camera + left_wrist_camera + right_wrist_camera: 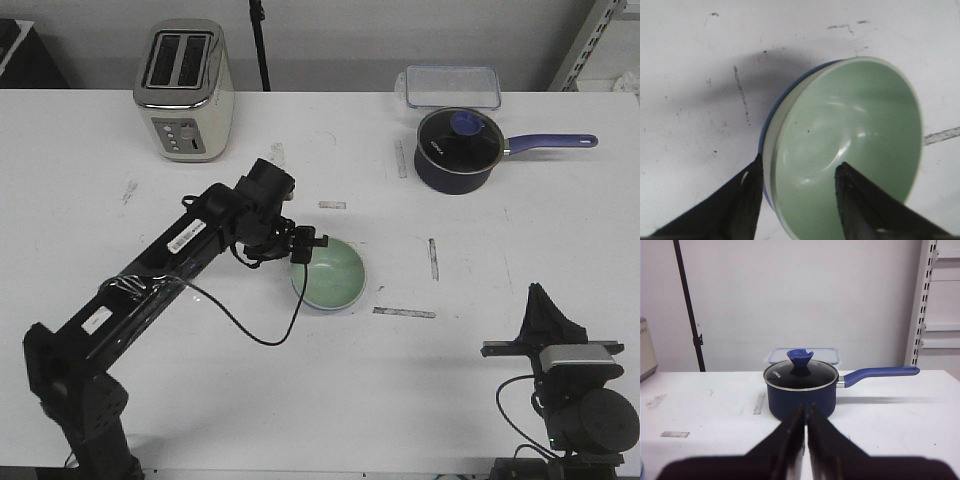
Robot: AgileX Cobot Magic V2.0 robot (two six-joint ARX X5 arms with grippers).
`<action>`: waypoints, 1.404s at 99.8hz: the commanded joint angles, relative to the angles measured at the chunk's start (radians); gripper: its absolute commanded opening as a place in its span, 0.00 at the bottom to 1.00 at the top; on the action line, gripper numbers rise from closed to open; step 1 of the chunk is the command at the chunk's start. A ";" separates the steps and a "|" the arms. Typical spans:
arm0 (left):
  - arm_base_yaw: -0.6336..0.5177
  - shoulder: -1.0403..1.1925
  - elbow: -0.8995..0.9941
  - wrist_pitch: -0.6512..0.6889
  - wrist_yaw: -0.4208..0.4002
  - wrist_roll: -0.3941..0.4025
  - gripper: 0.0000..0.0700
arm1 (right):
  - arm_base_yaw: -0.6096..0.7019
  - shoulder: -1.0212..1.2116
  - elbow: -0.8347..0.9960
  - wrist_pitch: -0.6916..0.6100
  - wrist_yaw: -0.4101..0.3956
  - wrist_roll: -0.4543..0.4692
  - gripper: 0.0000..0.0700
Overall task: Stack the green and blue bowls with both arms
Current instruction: 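Open the left gripper and retract it to the rest pose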
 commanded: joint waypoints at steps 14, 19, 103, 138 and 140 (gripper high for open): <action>0.008 -0.098 -0.053 0.112 0.001 0.002 0.41 | 0.001 0.000 -0.002 0.010 -0.001 0.010 0.00; 0.012 -0.134 -0.099 0.174 0.001 0.006 0.41 | 0.001 0.000 -0.002 0.010 -0.001 0.010 0.00; 0.303 -0.869 -1.090 1.143 -0.089 0.261 0.04 | 0.001 0.000 -0.002 0.011 -0.001 0.010 0.00; 0.405 -1.202 -1.334 1.151 -0.207 0.368 0.00 | 0.001 0.000 -0.002 0.011 -0.001 0.010 0.00; 0.407 -1.223 -1.348 1.150 -0.209 0.368 0.00 | 0.001 0.000 -0.002 0.011 -0.001 0.010 0.00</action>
